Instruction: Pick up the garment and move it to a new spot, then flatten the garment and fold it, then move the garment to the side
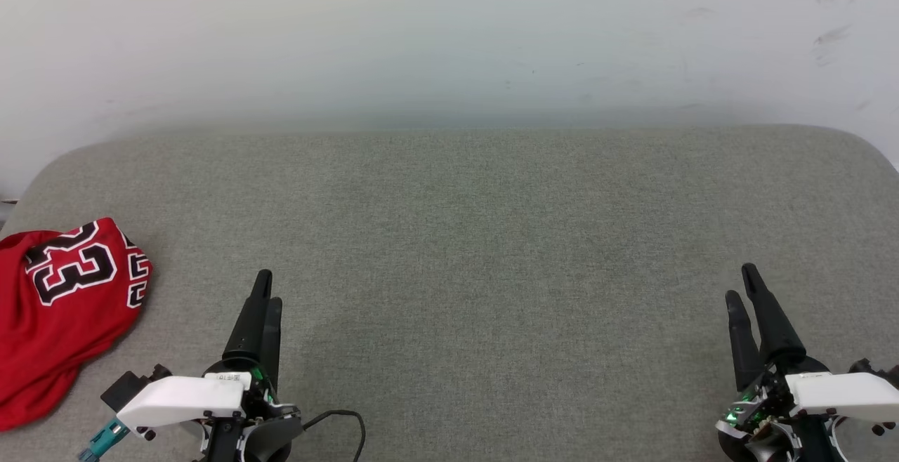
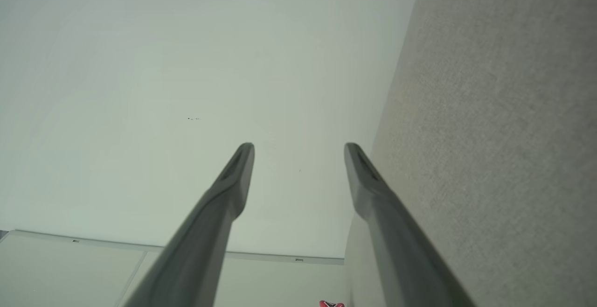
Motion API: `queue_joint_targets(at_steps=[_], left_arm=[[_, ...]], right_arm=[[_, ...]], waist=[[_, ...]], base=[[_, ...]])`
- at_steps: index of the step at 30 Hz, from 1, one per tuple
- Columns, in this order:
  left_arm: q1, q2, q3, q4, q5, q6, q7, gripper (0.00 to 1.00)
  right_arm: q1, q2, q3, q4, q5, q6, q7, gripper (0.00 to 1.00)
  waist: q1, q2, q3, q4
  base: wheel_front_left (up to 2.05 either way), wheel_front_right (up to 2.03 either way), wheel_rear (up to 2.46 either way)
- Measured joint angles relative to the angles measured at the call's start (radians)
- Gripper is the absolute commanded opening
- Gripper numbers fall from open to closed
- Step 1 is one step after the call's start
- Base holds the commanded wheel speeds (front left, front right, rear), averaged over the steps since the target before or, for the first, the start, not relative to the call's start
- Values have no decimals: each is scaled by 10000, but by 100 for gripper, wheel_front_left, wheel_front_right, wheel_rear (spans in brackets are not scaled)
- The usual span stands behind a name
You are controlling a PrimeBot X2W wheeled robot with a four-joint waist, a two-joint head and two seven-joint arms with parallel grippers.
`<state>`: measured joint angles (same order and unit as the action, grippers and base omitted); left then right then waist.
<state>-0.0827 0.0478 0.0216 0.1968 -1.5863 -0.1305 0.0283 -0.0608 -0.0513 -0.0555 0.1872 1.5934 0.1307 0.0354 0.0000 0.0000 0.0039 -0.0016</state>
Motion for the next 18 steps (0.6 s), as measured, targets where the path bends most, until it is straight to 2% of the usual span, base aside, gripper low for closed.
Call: queue_joint_targets(at_steps=[8, 12, 18], left_arm=[[-2, 0, -203, -462, 405, 2, -332, 100], [-2, 2, -242, -692, 928, 0, -500, 100], [-2, 4, -332, -828, 2426, 2, -715, 100]], right_arm=[[11, -113, 249, -460, -397, 0, -360, 100], [38, -284, 345, -552, -1147, 0, -541, 100], [59, -355, 326, -583, -2748, 0, -763, 100]], waist=[[0, 0, -7, -16], [1, 0, -15, -26], [0, 0, -14, -41]], base=[[0, 0, 0], [0, 0, 0], [0, 0, 0]])
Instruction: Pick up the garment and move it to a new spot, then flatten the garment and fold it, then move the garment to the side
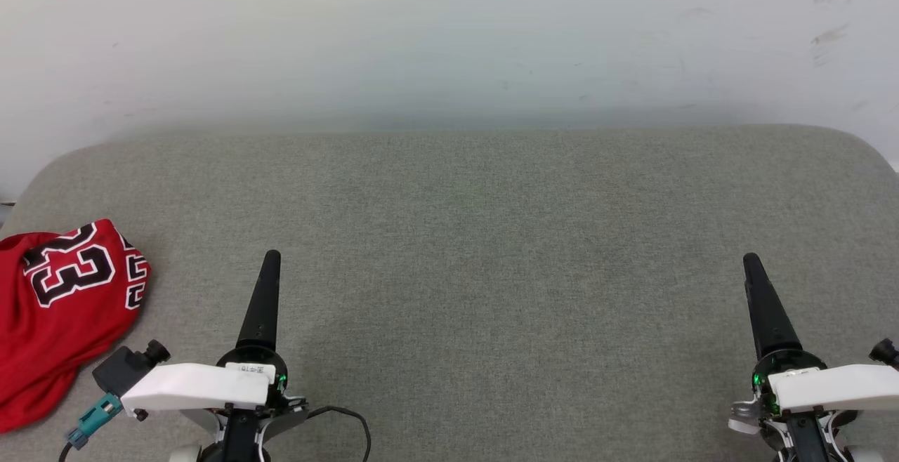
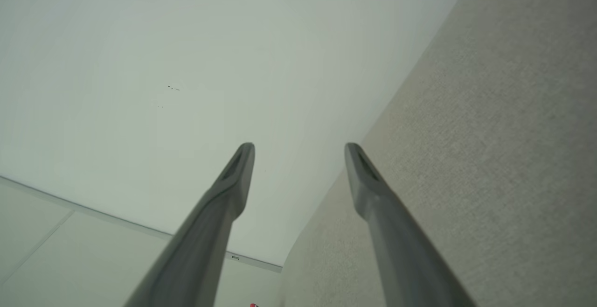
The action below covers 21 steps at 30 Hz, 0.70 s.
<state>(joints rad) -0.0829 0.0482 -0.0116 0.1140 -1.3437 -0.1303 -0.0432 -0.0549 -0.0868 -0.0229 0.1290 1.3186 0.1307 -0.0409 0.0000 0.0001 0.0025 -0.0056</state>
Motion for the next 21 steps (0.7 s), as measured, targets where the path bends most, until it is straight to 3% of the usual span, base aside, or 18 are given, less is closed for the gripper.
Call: queue_joint_targets(at_steps=[16, 17, 21], left_arm=[[3, 4, -36, -138, 3992, -2, -499, 100], [4, 8, -63, -146, 4832, -2, -602, 100], [5, 23, -52, -163, 5873, -2, -715, 100]], right_arm=[[172, 236, -366, -608, -4846, 2, -73, 100], [201, 259, -401, -771, -5603, 2, -23, 100], [249, 282, -403, -1012, -6464, 2, 59, 100]], waist=[[0, 0, -10, -23], [0, 0, -9, -27], [0, -1, -7, -37]], base=[[0, 0, 0], [0, 0, 0], [0, 0, 0]])
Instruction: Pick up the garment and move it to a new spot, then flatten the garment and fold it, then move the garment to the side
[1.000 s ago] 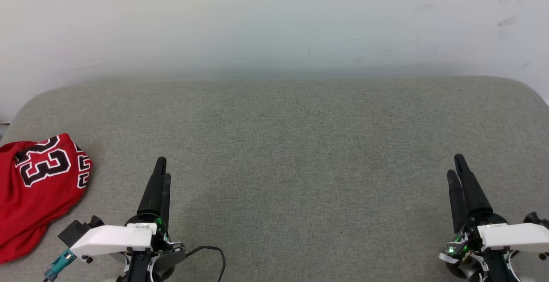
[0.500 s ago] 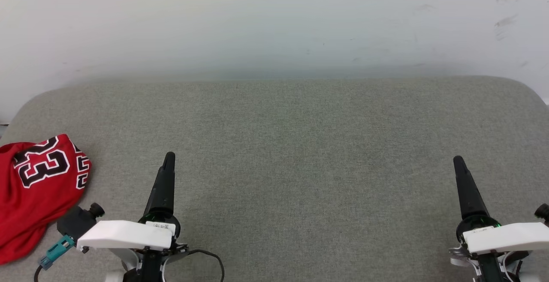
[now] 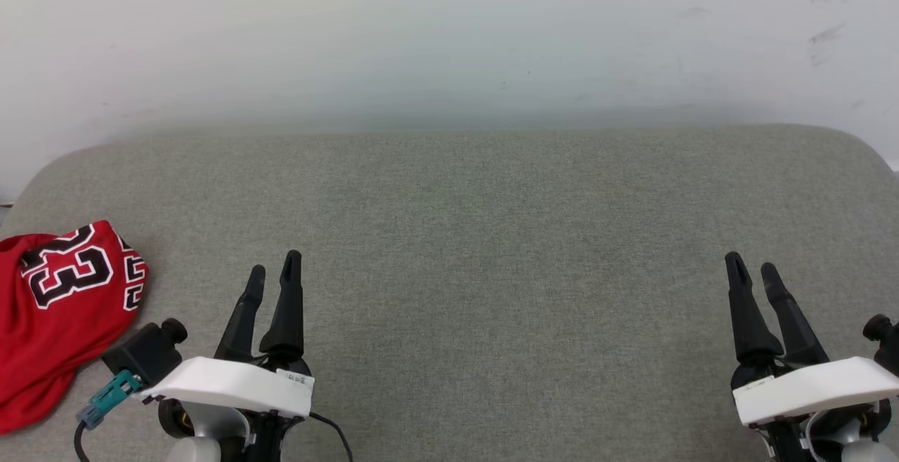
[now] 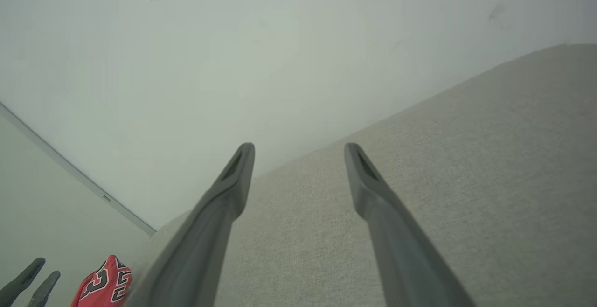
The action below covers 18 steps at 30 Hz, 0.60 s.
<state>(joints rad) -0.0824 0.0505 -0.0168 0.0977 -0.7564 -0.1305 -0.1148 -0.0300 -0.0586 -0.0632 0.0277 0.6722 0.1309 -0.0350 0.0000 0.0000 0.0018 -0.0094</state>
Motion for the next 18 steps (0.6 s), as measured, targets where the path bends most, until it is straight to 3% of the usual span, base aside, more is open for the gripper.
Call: queue_joint_targets(at_steps=[18], left_arm=[[163, 196, -69, 82, 3241, 232, -485, 100]], right_arm=[[313, 44, -84, -639, -2834, 0, 272, 100]], waist=[[0, 0, -25, -21]], base=[[0, 0, 0]])
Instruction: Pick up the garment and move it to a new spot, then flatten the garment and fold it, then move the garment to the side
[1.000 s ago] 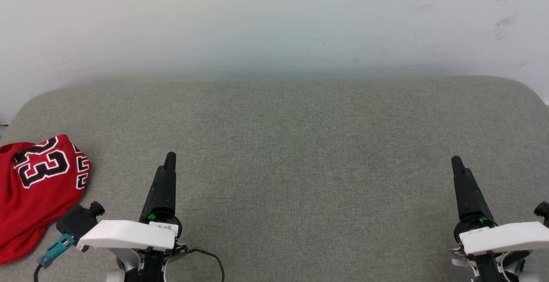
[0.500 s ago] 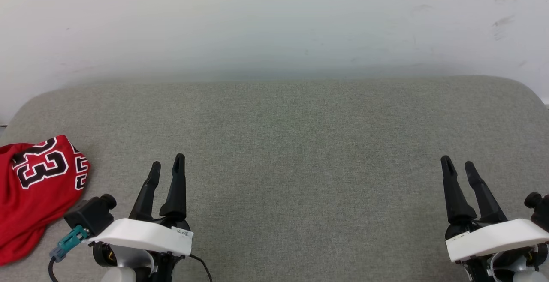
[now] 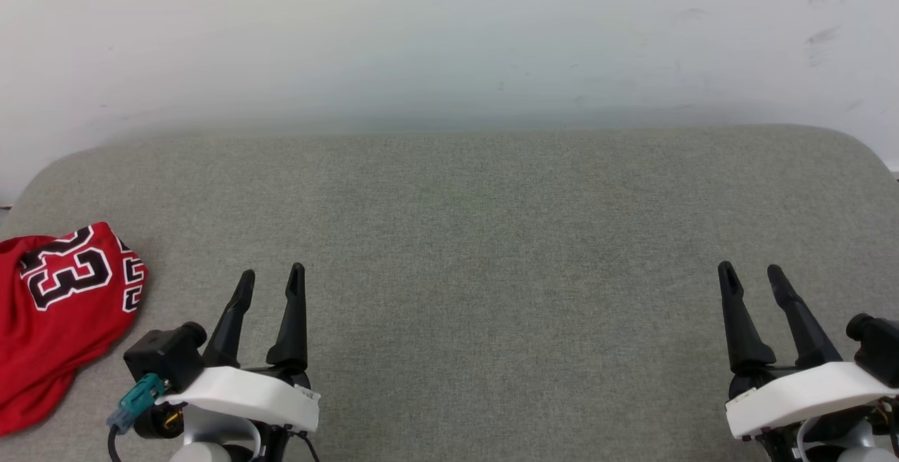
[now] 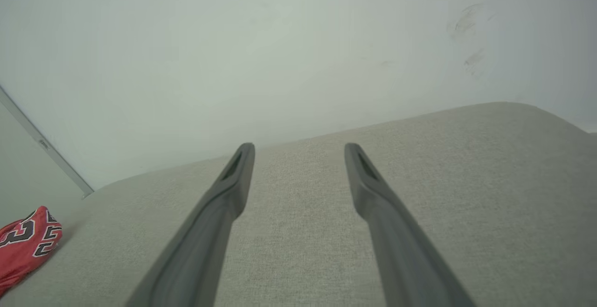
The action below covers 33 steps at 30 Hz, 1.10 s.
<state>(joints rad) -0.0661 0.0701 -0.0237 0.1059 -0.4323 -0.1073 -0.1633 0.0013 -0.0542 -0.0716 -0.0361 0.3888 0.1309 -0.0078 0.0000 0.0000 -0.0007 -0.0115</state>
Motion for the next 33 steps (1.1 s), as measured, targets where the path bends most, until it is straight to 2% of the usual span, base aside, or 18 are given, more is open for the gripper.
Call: queue_joint_targets(at_steps=[9, 33], left_arm=[[16, 115, -52, 109, 903, 194, -198, 100], [26, 161, -238, 261, 2755, 291, -702, 100]], right_arm=[[48, 12, -84, -222, -934, 0, 42, 100], [197, 17, -125, -539, -2612, 0, -98, 100]], waist=[[0, 0, -9, -13], [0, 0, 12, -24]], base=[[0, 0, 0], [0, 0, 0]])
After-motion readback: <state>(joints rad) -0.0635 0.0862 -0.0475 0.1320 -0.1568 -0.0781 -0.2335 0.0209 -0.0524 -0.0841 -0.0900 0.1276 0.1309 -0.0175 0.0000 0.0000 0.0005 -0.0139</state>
